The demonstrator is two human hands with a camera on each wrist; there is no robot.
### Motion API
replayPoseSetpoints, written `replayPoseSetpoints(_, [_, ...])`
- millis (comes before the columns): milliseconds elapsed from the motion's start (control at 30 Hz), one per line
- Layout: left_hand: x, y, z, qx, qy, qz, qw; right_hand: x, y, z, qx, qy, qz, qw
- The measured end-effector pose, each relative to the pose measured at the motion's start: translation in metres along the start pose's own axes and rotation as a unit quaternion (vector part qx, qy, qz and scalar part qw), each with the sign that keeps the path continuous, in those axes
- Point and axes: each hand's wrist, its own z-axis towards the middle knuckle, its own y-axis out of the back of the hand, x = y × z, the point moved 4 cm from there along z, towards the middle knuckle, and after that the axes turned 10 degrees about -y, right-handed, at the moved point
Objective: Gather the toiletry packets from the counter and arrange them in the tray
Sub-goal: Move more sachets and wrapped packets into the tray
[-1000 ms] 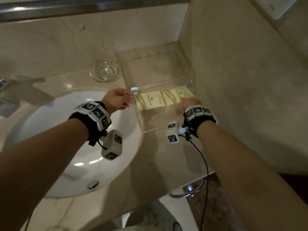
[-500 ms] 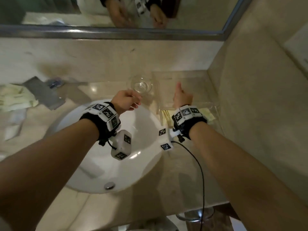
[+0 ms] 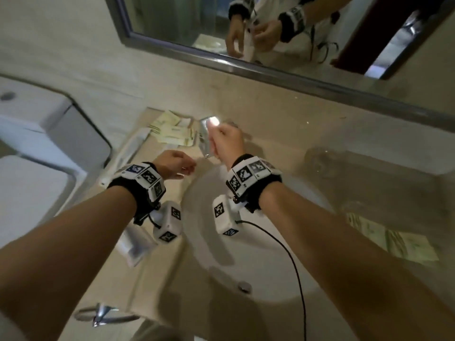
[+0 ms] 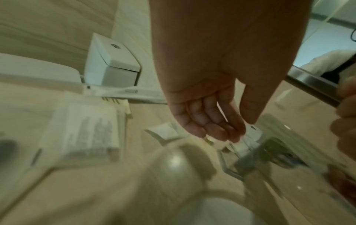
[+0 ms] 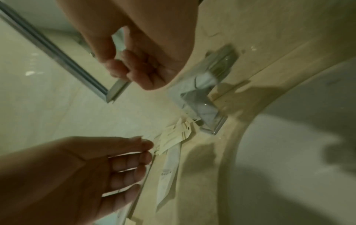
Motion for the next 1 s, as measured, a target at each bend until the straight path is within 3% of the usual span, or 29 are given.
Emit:
replayPoseSetpoints(100, [0.021,0.048,0.014,-0.015,0.017,-0.008,1.000,-0.003,-0.055,0.020,0.057,-0.013,-0.073,0.996])
replayPoseSetpoints(200, [0.045,0.091,0.032,-0.026,0.039,-0.006,0.999,-0.016,-0.103,0.045,0.101,-0.028,-0.222,0.969])
replayPoseSetpoints(333, [0.062,0.129,0.052,-0.061,0.011,-0.024,0.998,-0.033,-0.124,0.082,0.066,-0.030,-0.380,0.922])
replayPoseSetpoints(467, [0.071,0.164,0.079,-0.173,-0.041,0.017,0.984,-0.044,-0.144,0.111,0.056,-0.021,-0.512,0.857])
replayPoseSetpoints(567, [0.066,0.168,0.099,-0.174,-0.070,0.058,0.981,-0.051,-0.148,0.120,0.067,-0.042,-0.556,0.827])
replayPoseSetpoints(667, [0.058,0.163,0.118,-0.160,-0.085,0.076,0.980,-0.052,-0.142,0.123,0.047,-0.061,-0.571,0.817])
replayPoseSetpoints(767, [0.052,0.152,0.142,-0.128,-0.077,0.125,0.981,-0.047,-0.134,0.123,0.026,-0.072,-0.529,0.845])
replayPoseSetpoints(900, [0.052,0.138,0.173,-0.057,-0.053,0.216,0.973,-0.028,-0.128,0.122,-0.026,-0.069,-0.381,0.921])
replayPoseSetpoints(1000, [0.051,0.126,0.184,-0.019,-0.045,0.314,0.948,-0.015,-0.124,0.119,-0.048,-0.066,-0.276,0.958])
